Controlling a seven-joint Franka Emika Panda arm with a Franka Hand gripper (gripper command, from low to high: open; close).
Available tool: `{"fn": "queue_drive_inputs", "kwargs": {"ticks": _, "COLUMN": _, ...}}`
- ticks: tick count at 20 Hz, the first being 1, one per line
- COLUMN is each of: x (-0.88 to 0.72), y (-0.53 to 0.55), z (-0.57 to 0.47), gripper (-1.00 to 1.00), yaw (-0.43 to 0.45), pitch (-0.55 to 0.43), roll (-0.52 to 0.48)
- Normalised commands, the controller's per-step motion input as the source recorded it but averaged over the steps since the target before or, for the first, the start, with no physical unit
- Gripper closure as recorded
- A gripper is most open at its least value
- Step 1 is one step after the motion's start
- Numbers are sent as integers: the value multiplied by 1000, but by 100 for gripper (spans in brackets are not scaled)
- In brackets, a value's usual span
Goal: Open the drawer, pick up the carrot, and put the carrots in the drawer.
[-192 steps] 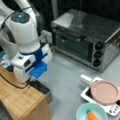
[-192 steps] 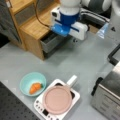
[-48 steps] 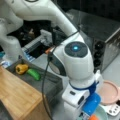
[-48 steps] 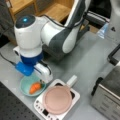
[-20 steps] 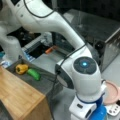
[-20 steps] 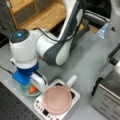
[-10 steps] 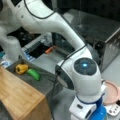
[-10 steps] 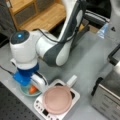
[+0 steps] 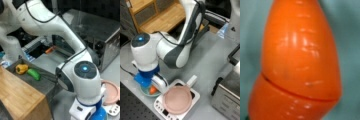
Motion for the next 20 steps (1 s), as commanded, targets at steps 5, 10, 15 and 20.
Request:
{"fn": "queue_drive_inputs", "kwargs": {"ticks": 5, "x": 145, "y": -72, "z": -85, "gripper": -100, "yaw": 82, "pitch": 81, "roll": -6}}
{"fn": "queue_drive_inputs", "kwargs": {"ticks": 10, "x": 137, "y": -87, "z": -101, "gripper": 100, "yaw": 101, "pitch": 76, "roll": -19}}
{"fn": "queue_drive_inputs", "kwargs": {"ticks": 15, "x": 147, "y": -56, "z": -176, "gripper": 100, "yaw": 92, "pitch": 37, "roll": -36}}
{"fn": "queue_drive_inputs", "kwargs": {"ticks": 20, "x": 135, "y": -63, "z": -211, "gripper": 100, "yaw": 102, "pitch": 35, "roll": -17}}
